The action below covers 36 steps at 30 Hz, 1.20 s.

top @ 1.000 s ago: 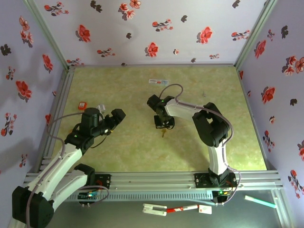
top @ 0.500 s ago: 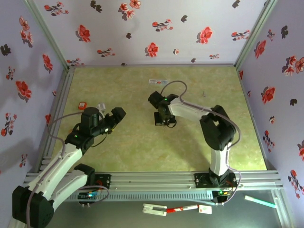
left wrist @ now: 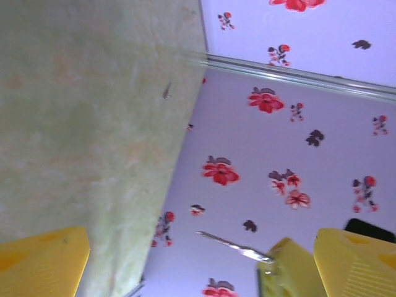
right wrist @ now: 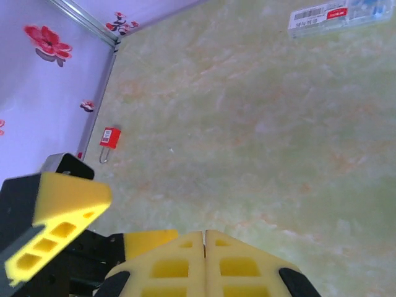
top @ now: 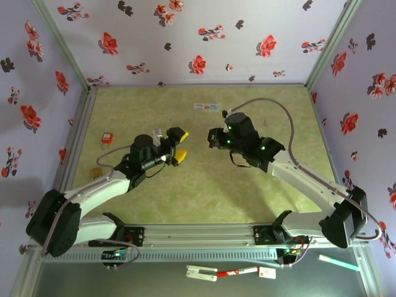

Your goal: Unlock with the key

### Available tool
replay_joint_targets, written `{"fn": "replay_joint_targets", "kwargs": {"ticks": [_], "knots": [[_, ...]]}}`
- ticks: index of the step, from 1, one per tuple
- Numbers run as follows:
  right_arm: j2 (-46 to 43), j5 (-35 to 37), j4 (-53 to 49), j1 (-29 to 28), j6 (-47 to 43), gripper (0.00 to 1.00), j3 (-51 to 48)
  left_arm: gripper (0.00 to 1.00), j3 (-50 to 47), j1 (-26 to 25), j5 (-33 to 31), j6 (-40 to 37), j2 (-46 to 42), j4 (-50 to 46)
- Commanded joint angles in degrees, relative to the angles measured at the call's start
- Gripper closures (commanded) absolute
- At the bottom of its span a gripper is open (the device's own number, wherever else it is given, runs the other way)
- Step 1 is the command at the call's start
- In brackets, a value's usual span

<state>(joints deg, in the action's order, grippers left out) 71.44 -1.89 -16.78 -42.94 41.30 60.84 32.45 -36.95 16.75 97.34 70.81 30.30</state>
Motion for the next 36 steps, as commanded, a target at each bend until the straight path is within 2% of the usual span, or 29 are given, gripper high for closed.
{"fn": "replay_joint_targets", "kwargs": {"ticks": [1, 7, 14, 17, 26, 36], "knots": [[-0.89, -1.05, 7.72, -0.69, 2.83, 1.00, -2.76, 0.06, 0.54, -2.52, -2.81, 13.76, 3.25, 14.13], [-1.42, -0.56, 12.79, -1.62, 3.12, 1.00, -4.56, 0.06, 0.96, -6.74, -3.18, 21.79, 9.13, 21.54], [-1.51, -2.70, 17.09, -2.53, 2.61, 1.00, -6.24, 0.06, -0.89, -7.52, -7.16, 24.16, 8.81, 21.89], [-1.87, -4.99, 22.08, -3.15, 3.50, 1.00, -8.86, 0.08, -0.24, -7.44, -7.42, 24.71, 9.67, 22.94], [-3.79, -6.47, 27.54, -5.21, 4.31, 1.00, -13.00, 0.33, -0.61, -6.50, -8.07, 24.46, 10.66, 24.70], [-5.39, -7.48, 27.41, -5.17, 3.62, 1.00, -14.40, 0.55, -2.63, -5.08, -8.05, 23.42, 9.79, 24.97]]}}
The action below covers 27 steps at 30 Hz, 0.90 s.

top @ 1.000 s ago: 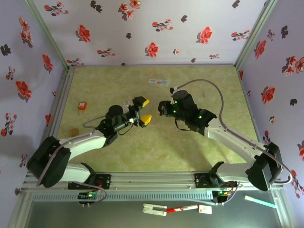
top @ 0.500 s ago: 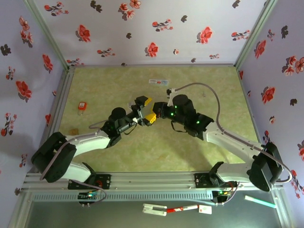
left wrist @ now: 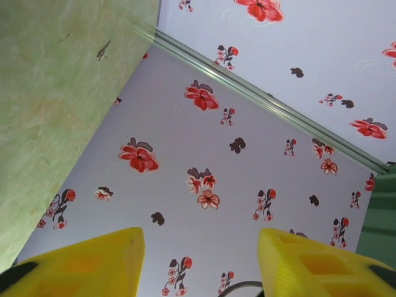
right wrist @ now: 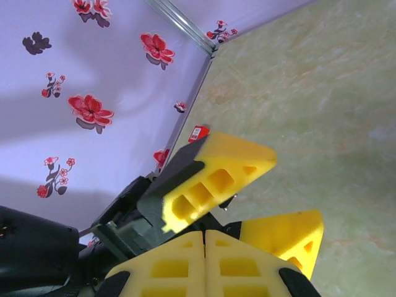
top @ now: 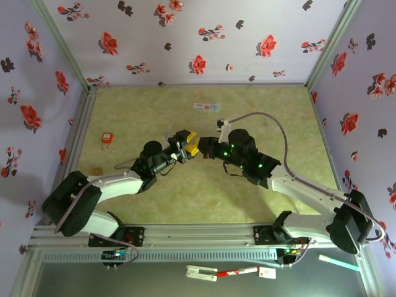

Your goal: Unlock with the key

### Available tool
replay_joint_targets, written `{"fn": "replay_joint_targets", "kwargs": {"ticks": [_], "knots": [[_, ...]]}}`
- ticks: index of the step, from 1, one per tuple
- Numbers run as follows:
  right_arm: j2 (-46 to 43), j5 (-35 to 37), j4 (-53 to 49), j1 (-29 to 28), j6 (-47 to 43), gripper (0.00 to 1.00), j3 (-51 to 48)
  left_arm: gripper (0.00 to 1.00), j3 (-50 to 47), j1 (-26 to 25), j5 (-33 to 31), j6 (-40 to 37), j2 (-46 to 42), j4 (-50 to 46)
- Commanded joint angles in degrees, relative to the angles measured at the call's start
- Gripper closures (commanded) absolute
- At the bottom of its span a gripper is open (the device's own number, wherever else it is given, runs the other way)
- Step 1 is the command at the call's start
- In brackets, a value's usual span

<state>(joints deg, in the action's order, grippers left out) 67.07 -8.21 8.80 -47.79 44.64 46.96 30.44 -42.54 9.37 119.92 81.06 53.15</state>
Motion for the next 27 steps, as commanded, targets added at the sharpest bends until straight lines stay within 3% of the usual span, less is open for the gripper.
{"fn": "replay_joint_targets", "kwargs": {"ticks": [1, 7, 23, 27], "knots": [[-0.92, -1.60, 1.99, -0.35, 0.27, 1.00, -0.50, 0.57, -0.57, 0.53, -0.64, 0.80, -0.46, 2.22], [-0.07, -2.43, 2.89, -0.37, 0.27, 1.00, -1.07, 0.65, -0.38, 0.61, -0.49, 0.38, -0.63, 2.51], [-0.97, -1.10, -2.29, 2.23, -1.38, 1.00, -0.87, 0.99, -1.17, 1.32, 0.52, -2.69, -3.04, 1.55], [-0.71, -2.24, -4.20, 3.61, -1.76, 1.00, 0.18, 1.00, -0.87, 1.41, 1.22, -4.60, -4.07, 0.62]]}}
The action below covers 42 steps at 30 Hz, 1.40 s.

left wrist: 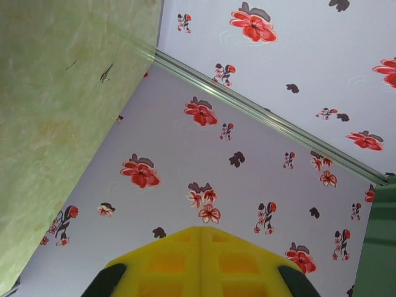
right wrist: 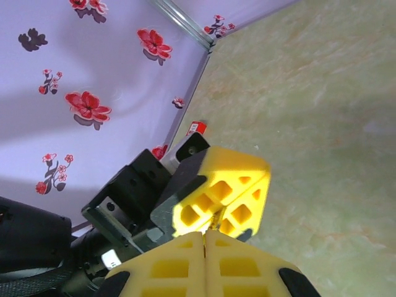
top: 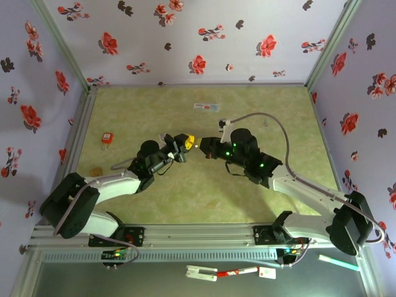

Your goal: Unlock with the key

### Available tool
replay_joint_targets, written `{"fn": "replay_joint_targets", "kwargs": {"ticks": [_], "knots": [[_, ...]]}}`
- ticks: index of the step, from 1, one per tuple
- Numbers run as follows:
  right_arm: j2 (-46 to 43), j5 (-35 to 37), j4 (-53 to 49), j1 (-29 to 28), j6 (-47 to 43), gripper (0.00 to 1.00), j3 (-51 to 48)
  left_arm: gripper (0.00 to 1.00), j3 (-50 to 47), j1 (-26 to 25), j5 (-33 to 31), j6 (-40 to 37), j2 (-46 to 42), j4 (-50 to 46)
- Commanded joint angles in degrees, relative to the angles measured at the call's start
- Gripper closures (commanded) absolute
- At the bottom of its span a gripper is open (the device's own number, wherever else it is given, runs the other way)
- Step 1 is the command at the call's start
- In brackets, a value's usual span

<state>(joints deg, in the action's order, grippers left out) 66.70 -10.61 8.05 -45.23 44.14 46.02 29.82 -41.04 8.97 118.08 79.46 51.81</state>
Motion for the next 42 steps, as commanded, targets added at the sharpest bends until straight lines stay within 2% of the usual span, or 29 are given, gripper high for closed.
{"fn": "replay_joint_targets", "kwargs": {"ticks": [1, 11, 12, 14, 17, 18, 21, 24, 28, 29, 31, 33, 36, 39, 42], "knots": [[-0.34, 0.07, -3.57, 1.40, -1.41, 1.00, 1.18, 1.00, 0.00, -0.11, 1.87, -3.43, -2.90, 0.98], [1.16, -2.96, 1.06, 1.92, 1.70, 1.00, 1.47, 1.00, 6.62, -0.10, 4.28, -16.28, -8.51, -13.55], [1.07, -3.17, 2.03, 1.90, 2.14, 0.97, 1.06, 1.00, 7.27, -0.10, 4.46, -17.49, -8.83, -15.07], [0.68, -3.63, 3.08, 1.90, 2.92, 0.84, 0.43, 1.00, 8.16, 0.08, 4.65, -20.00, -9.63, -17.67], [-0.29, -3.68, 3.80, 1.90, 4.36, 0.49, -0.94, 1.00, 9.09, 0.62, 4.69, -24.39, -10.87, -22.17], [-0.88, -3.43, 4.17, 1.94, 4.96, 0.45, -1.53, 1.00, 9.48, 0.78, 4.65, -25.78, -11.31, -24.03], [-2.75, -2.46, 5.08, 1.99, 6.71, 0.39, -3.22, 1.00, 9.48, 1.37, 4.46, -27.67, -11.85, -25.77], [-2.82, -1.41, 2.40, 2.38, 6.43, 0.39, -3.26, 1.00, 7.91, 2.65, 4.45, -27.56, -11.02, -23.83], [-2.18, 2.51, -8.77, 3.66, 5.78, 0.37, -1.28, 1.00, 4.67, 5.73, 3.55, -30.63, -12.41, -28.66], [-2.02, 4.38, -13.81, 3.83, 5.16, 0.36, -0.28, 0.96, 4.06, 6.39, 2.94, -31.86, -13.82, -32.36], [-1.09, 5.93, -23.07, 3.83, 2.77, 0.36, 1.59, 0.80, 2.55, 7.59, 2.36, -35.39, -16.65, -37.33], [0.28, 6.69, -33.13, 3.54, 1.65, 0.37, 3.57, 0.56, 2.22, 9.10, 1.98, -39.60, -20.55, -44.54], [0.61, 5.51, -39.51, -2.43, -1.16, 0.33, 3.24, 0.32, 3.00, 10.07, -0.68, -48.34, -27.20, -55.40], [3.12, 7.14, -43.38, -6.59, 7.35, 0.35, -0.97, 0.21, 2.89, 10.71, -1.37, -55.22, -32.82, -60.23], [3.54, 5.41, -34.69, -10.91, 19.10, 0.39, -8.30, 0.18, 3.28, 11.14, -2.20, -58.26, -35.95, -65.15]]}}
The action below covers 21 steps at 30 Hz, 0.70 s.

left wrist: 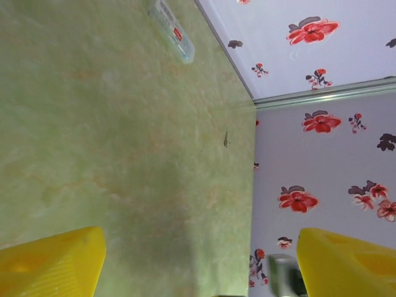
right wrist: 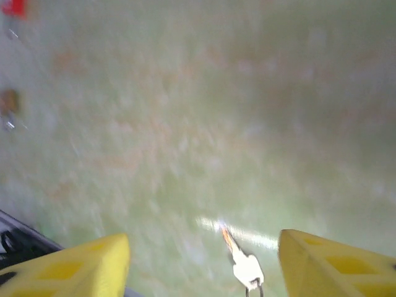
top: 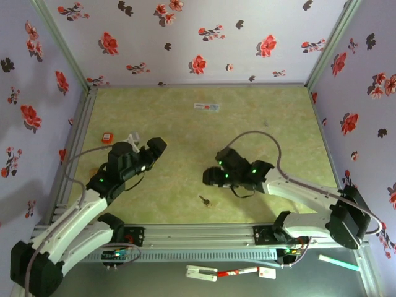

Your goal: Unlock with the key

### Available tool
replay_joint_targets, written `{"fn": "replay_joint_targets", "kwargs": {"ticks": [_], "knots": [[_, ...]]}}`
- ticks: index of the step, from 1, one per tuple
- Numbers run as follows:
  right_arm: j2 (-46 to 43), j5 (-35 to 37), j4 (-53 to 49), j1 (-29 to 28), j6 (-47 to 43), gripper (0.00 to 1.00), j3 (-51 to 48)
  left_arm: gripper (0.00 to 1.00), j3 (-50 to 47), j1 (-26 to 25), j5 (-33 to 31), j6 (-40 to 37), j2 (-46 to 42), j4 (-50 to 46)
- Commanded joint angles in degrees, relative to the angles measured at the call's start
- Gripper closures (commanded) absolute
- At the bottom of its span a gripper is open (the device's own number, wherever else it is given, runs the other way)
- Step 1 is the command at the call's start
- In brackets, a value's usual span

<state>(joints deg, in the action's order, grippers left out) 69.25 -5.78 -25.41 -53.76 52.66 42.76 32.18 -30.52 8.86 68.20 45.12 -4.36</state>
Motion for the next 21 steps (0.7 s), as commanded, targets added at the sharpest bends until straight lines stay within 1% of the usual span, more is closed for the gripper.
{"fn": "replay_joint_targets", "kwargs": {"ticks": [1, 3, 7, 9, 13, 21], "knots": [[0.91, 1.30, 1.84, -4.20, 14.44, 0.40, -6.47, 0.18, 1.26, 0.64, -2.10, -9.14, -2.04, -10.45], [2.12, 2.19, 6.35, -6.81, 19.03, 0.41, -7.53, 0.18, 1.52, 0.64, -2.09, -9.83, -2.44, -12.12], [8.56, 2.62, 8.61, -9.65, 22.81, 0.47, -5.44, 0.18, 0.26, 0.64, -2.01, -9.48, -2.57, -11.29], [11.24, 2.78, 8.35, -10.53, 24.05, 0.49, -4.55, 0.18, 0.20, 0.63, -1.85, -9.57, -2.65, -11.41], [13.95, 3.43, 7.53, -11.91, 25.77, 0.54, -2.97, 0.18, -0.28, 0.64, -1.48, -9.57, -3.62, -11.72], [15.50, 4.99, 2.69, -14.78, 28.91, 0.59, -0.61, 0.18, -2.65, 0.79, -1.48, -8.80, -6.22, -11.95]]}}
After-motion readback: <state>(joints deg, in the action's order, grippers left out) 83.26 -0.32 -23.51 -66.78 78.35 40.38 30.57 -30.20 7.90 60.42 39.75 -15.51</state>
